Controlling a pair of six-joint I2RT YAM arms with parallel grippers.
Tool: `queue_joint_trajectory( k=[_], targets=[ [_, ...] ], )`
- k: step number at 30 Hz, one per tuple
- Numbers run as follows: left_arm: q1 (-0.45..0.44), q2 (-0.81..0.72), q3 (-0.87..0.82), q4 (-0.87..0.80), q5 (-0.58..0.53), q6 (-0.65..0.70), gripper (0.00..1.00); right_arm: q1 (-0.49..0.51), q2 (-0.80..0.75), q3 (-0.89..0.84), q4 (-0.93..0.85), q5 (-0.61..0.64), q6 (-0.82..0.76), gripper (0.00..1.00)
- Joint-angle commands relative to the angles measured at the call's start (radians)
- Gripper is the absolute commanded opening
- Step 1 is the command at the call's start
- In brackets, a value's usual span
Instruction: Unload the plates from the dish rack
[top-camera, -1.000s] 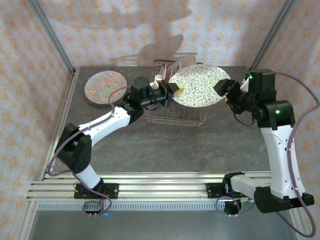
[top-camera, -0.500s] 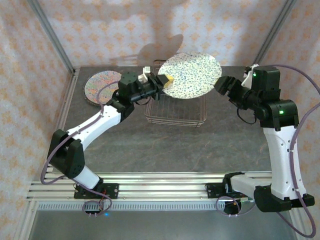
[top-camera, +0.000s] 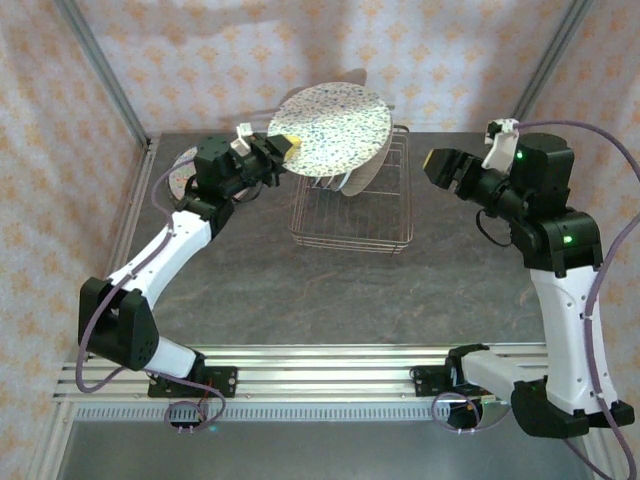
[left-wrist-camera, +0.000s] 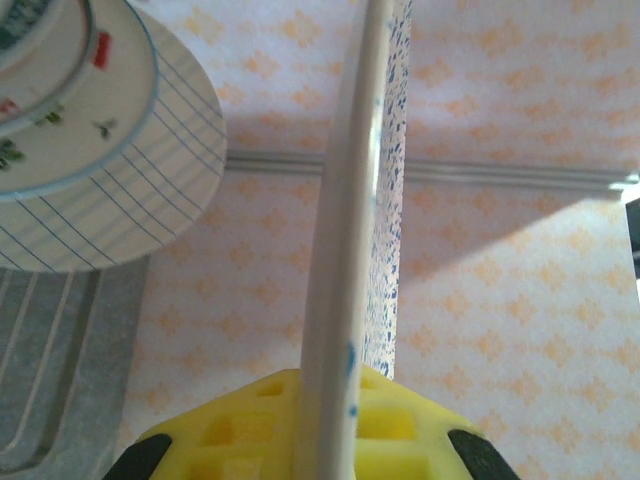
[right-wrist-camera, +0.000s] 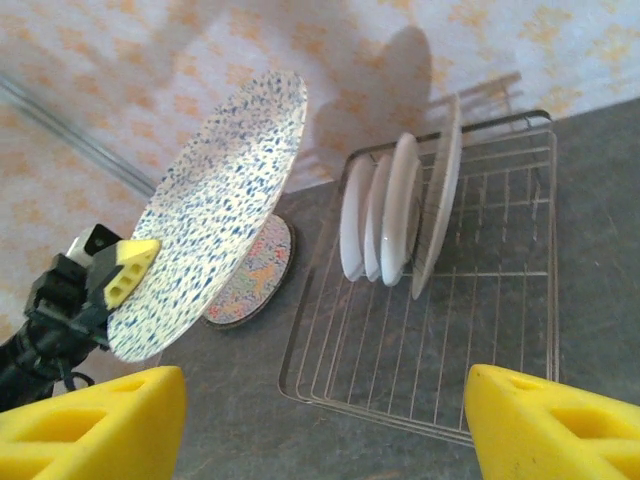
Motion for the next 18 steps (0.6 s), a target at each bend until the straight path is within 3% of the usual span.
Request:
queue_joint_trajectory(
  k=[1,10,18],
  targets=[
    [0.059,-0.075,-0.015,0.014,0.014,0.046,0.0,0.037,-0.021,-0.032,0.121,-0.006,-0.094,0.73],
    [0.219,-0.153,-0.111,-0.022,-0.01,0.092,0.0,0.177,-0.026,-0.074,0.189,0.098,-0.167,0.73],
    [0.301,-0.177,-0.208,0.01,-0.067,0.132,0.0,0.297,-0.014,-0.095,0.217,0.195,-0.218,0.73]
  ],
)
